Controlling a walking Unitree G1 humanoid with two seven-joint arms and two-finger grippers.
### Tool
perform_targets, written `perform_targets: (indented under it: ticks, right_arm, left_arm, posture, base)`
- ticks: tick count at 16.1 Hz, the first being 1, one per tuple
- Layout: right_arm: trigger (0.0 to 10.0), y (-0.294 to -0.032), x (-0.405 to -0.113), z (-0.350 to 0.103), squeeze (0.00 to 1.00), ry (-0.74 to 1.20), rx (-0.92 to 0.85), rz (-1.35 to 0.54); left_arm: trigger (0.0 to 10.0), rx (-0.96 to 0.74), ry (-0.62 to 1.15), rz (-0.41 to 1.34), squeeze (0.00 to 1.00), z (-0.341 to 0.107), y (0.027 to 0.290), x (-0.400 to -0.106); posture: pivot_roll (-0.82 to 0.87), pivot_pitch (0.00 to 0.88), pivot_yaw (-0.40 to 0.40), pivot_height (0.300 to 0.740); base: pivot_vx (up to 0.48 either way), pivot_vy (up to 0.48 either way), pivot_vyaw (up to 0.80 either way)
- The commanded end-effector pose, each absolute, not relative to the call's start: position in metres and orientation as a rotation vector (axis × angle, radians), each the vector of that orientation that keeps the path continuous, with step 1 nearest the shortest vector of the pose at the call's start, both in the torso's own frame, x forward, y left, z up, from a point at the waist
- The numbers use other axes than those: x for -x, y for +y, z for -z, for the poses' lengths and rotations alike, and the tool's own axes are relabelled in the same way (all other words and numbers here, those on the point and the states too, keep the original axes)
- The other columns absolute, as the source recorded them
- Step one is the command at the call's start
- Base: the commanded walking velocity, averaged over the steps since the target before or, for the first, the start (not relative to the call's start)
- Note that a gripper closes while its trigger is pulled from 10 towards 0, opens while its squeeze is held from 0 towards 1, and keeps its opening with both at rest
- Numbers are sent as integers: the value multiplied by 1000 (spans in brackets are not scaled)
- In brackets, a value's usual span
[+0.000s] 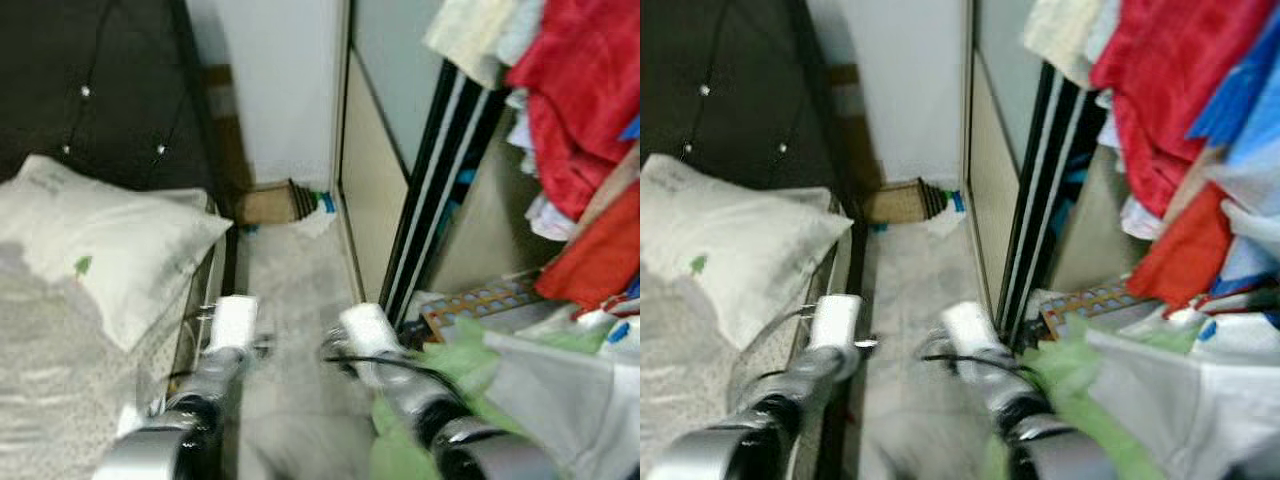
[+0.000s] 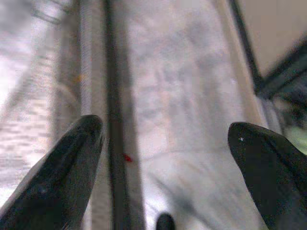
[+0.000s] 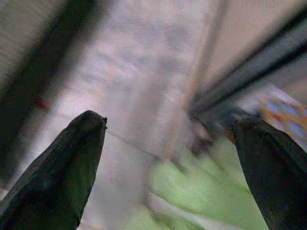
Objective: Clean up the room
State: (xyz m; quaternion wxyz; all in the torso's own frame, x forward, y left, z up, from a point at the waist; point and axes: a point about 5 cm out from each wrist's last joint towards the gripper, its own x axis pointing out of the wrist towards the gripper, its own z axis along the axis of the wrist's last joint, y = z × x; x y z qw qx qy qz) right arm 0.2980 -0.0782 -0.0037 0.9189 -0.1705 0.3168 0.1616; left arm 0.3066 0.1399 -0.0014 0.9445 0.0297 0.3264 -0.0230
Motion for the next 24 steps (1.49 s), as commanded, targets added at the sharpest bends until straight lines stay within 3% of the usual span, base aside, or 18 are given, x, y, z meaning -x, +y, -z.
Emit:
perform_targets:
  ticks: [1, 11, 16, 17, 18, 23, 24]
  right_arm:
    - [10000, -85, -301, 2, 0, 648, 363, -322]
    - [10000, -83, -299, 4, 0, 648, 375, -347]
    - [10000, -91, -298, 7, 0, 686, 328, -280]
    - [10000, -94, -297, 8, 118, 698, 311, -264]
    - [10000, -92, -297, 7, 161, 693, 313, -272]
    - [10000, -84, -297, 6, 125, 679, 331, -327]
    - [10000, -83, -296, 7, 59, 679, 333, -340]
  left_arm:
    - [10000, -41, 648, 66, 0, -1, 132, -309]
    - [10000, -1, 633, 43, 0, -1, 132, -308]
    - [10000, -59, 772, 35, 0, 15, 135, -293]
    - [10000, -62, 771, 38, 0, 16, 135, -293]
    - [10000, -59, 769, 37, 0, 15, 135, -293]
    - [10000, -54, 762, 27, 0, 14, 136, -294]
    - [10000, -54, 761, 27, 0, 14, 136, -294]
  posture:
    - [-103, 0, 19, 740]
    - [-102, 0, 15, 740]
    - [-101, 0, 15, 740]
    - [-101, 0, 15, 740]
    - [-101, 0, 15, 740]
    - [-99, 0, 17, 740]
    - [-99, 0, 17, 740]
  base:
    - [0, 0, 800]
    - [0, 0, 800]
    - [0, 0, 800]
    - [0, 0, 800]
    - [0, 0, 800]
    - [0, 0, 800]
    - [0, 0, 800]
